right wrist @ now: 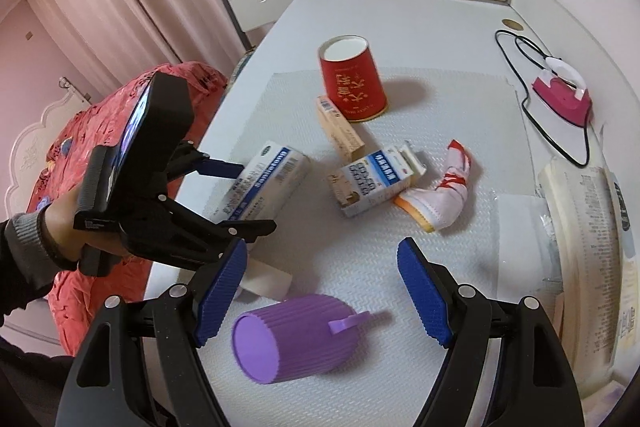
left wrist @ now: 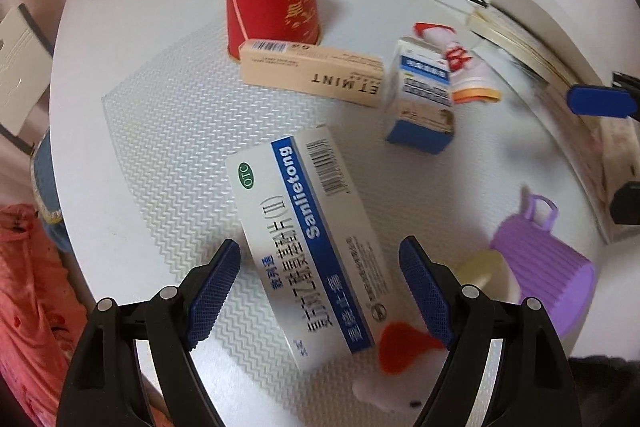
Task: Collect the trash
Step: 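Grasp the blue-white Sanlietong box with the left tool while the right tool grasps the nasal-drops box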
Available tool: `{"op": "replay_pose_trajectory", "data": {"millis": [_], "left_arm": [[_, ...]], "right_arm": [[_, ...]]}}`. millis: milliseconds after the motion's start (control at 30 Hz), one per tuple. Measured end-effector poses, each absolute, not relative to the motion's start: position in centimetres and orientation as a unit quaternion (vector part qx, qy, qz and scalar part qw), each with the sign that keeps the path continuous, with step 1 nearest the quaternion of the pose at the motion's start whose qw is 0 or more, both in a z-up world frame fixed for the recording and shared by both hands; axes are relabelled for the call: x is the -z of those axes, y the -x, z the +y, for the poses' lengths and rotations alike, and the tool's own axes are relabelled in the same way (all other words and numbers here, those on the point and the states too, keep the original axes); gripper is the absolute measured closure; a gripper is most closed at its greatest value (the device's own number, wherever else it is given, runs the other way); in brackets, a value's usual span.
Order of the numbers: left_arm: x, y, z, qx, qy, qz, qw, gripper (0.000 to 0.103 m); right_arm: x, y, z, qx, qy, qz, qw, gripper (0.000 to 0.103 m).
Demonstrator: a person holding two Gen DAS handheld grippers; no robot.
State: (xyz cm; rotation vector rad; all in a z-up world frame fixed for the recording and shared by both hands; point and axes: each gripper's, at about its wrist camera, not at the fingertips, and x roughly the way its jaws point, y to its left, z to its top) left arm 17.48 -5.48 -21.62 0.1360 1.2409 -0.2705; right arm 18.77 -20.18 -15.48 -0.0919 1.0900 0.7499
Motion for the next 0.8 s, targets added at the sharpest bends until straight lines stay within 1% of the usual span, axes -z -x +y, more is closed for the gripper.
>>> {"op": "replay_pose_trajectory", "data": {"millis": [100,133,167,233,400,500,567,667,800], "left_arm": [[21.6,-17.6,-5.6,0.128,-0.070,0.571,0.808,0.023],[21.5,-17.6,-5.6,0.128,-0.083,0.568,0.808,0.030],[21.5,-17.6,-5.5,0.133,-0.085,0.566,0.809,0.034],[21.2,-17.8,-4.7,0.153,-0.074,0.568,0.806,0.035],[20.3,-18.1,-3.9,0.180,-0.086,0.563,0.802,0.036],[19.5,-18.4,-3.4,0.187,-0.080,0.555,0.806,0.036],[19.4,-18.1,-3.3,0.190,-0.081,0.552,0.808,0.036],[18.8,-18.0,-3.4,0.197,-0.085,0.546,0.810,0.036],[18.6,-17.8,-3.8,0.210,-0.092,0.540,0.810,0.036]], "right_arm": [[16.0,-19.4,-20.4,-0.333,0.049,0.504,0.795,0.026],[16.2,-19.7,-20.6,-0.325,0.052,0.505,0.798,0.026],[16.5,-20.1,-20.7,-0.320,0.052,0.507,0.799,0.026],[17.1,-20.7,-21.0,-0.309,0.051,0.509,0.802,0.026],[18.1,-22.1,-21.0,-0.303,0.030,0.519,0.799,0.026],[18.6,-22.8,-19.7,-0.334,-0.007,0.531,0.779,0.026],[19.1,-23.3,-18.7,-0.335,-0.012,0.539,0.773,0.026],[20.1,-24.3,-17.1,-0.312,0.006,0.553,0.773,0.026],[21.6,-25.4,-16.7,-0.271,-0.045,0.576,0.770,0.026]]}}
